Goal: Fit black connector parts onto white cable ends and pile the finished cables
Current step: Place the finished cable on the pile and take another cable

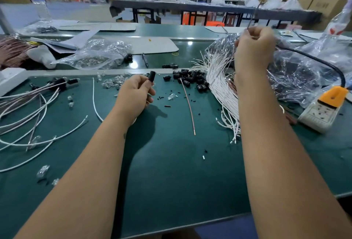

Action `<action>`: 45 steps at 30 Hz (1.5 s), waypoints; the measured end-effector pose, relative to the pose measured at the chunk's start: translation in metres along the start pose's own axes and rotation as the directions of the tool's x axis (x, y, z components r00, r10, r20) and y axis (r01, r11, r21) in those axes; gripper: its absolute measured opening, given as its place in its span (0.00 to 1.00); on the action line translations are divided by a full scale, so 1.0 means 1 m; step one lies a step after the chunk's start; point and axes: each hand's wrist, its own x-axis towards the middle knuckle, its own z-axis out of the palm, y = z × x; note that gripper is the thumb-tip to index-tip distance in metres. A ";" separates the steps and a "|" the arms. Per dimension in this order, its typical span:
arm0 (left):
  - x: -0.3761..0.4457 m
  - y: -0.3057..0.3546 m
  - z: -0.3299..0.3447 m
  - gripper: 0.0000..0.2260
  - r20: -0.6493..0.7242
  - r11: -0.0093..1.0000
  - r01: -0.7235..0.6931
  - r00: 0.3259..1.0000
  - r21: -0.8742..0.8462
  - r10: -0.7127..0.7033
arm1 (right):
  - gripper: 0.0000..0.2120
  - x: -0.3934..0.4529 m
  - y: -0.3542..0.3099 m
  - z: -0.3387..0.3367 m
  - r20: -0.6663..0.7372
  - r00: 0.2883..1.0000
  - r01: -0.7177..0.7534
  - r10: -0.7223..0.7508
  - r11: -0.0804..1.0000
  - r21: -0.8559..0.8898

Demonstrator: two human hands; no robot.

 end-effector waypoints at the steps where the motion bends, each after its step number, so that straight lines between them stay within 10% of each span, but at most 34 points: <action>1: 0.000 0.002 -0.001 0.09 -0.030 1.000 0.002 1.000 -0.028 -0.003 | 0.03 -0.011 -0.004 0.009 0.096 0.991 -0.106 0.090 0.978 0.179; 7: 0.000 0.011 -0.003 0.08 -0.118 0.963 0.060 0.989 -0.264 -0.094 | 0.04 -0.086 0.027 0.053 0.517 0.815 -0.443 0.262 0.857 0.263; 13: -0.002 0.004 0.001 0.07 -0.026 0.998 -0.024 0.999 0.062 0.026 | 0.06 -0.090 0.045 0.056 0.584 0.757 -0.577 0.294 0.721 0.385; 21: -0.003 0.004 0.000 0.05 -0.077 0.985 -0.092 0.992 0.146 0.104 | 0.06 -0.102 0.042 0.057 0.759 0.615 -0.489 0.214 0.859 0.154; 29: -0.006 0.003 -0.008 0.05 -0.018 0.885 -0.159 0.983 0.438 0.185 | 0.08 -0.084 0.046 0.052 0.550 0.830 -0.285 0.090 0.917 0.280; 45: -0.009 0.009 -0.006 0.04 -0.090 0.907 -0.217 0.960 0.361 0.266 | 0.09 -0.082 0.046 0.050 0.493 0.866 -0.200 0.079 0.960 0.196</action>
